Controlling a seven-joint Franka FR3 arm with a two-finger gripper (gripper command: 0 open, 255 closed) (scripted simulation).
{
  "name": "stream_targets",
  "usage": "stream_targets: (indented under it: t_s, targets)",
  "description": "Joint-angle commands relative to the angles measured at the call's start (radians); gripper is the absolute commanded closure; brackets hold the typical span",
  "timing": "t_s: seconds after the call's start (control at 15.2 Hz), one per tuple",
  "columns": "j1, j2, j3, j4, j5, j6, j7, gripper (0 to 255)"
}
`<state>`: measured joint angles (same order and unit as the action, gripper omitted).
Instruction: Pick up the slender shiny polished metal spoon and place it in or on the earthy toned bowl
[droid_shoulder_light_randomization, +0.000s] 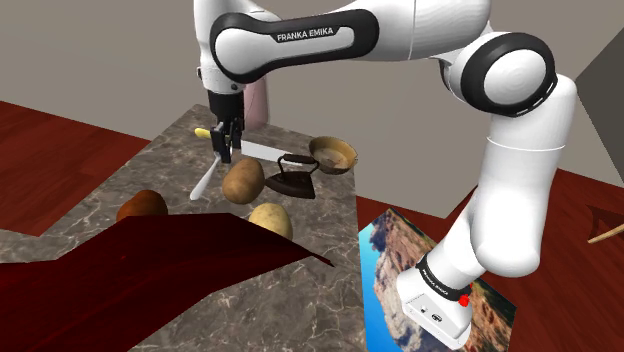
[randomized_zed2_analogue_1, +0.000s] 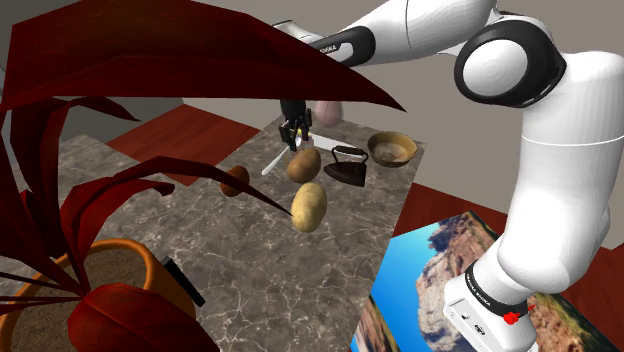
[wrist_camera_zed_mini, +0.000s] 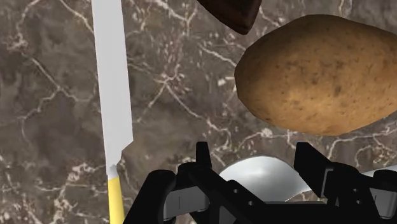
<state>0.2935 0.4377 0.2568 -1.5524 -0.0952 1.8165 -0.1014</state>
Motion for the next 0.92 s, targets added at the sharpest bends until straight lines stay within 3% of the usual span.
stream_targets:
  t_s: [0.0, 0.86]
  targets:
    - [0.0, -0.009, 0.001, 0.014, 0.002, -0.023, 0.0, 255]
    - [0.005, -0.032, 0.006, 0.155, 0.01, -0.186, -0.005, 255]
